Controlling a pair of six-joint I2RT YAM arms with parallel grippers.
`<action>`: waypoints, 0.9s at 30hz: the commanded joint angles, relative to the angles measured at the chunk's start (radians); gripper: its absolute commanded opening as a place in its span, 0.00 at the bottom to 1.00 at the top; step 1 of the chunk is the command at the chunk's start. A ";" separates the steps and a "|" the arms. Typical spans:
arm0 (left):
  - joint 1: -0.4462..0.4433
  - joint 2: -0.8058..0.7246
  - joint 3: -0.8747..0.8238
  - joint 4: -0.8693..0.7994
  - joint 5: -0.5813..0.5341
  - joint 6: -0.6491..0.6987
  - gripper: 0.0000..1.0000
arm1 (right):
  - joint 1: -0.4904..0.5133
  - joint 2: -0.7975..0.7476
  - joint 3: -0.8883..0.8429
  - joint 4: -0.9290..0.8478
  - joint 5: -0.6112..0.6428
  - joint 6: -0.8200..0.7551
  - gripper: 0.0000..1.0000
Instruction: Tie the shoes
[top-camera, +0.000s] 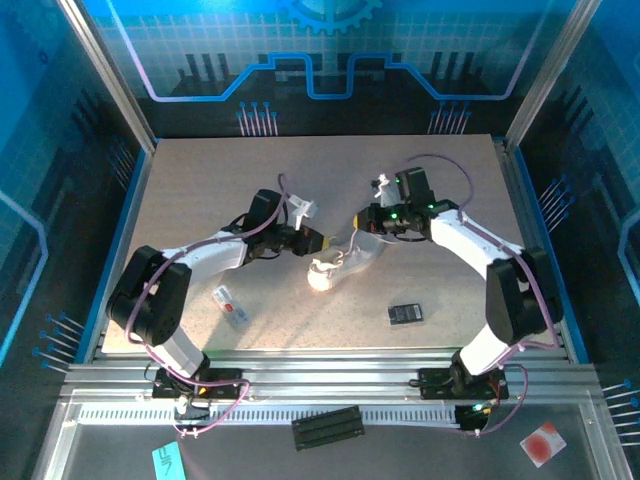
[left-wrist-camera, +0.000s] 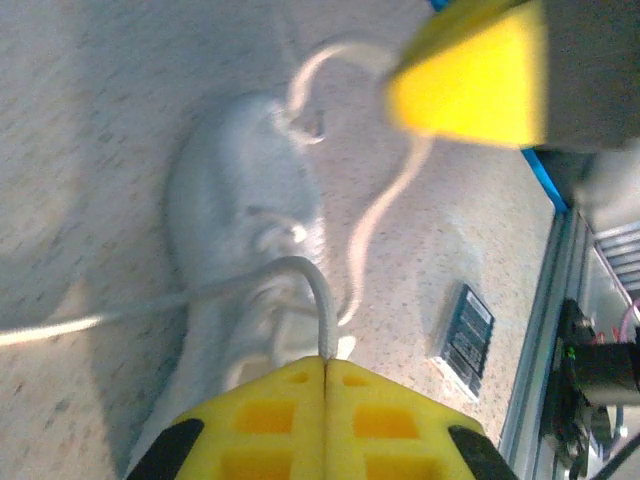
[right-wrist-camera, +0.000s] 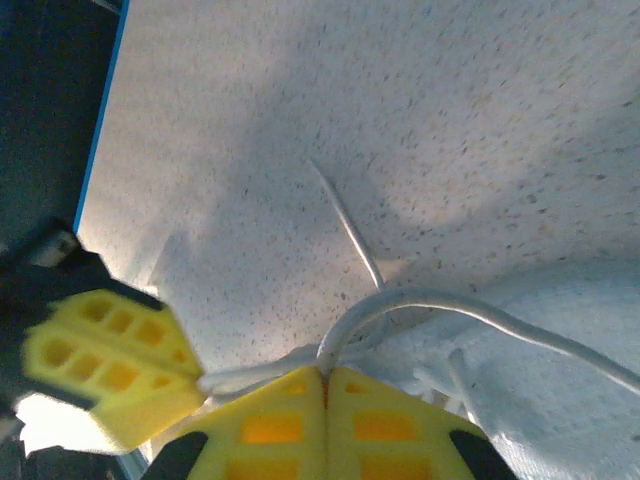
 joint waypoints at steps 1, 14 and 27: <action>0.014 -0.051 -0.028 0.056 -0.136 -0.211 0.00 | -0.004 -0.079 -0.022 0.060 0.065 0.025 0.00; -0.107 -0.373 -0.187 -0.033 -0.646 -0.491 0.00 | 0.009 -0.058 0.171 -0.144 0.133 -0.141 0.00; -0.066 -0.283 0.032 -0.622 -0.842 -0.763 0.47 | 0.048 0.050 0.305 -0.288 0.121 -0.273 0.00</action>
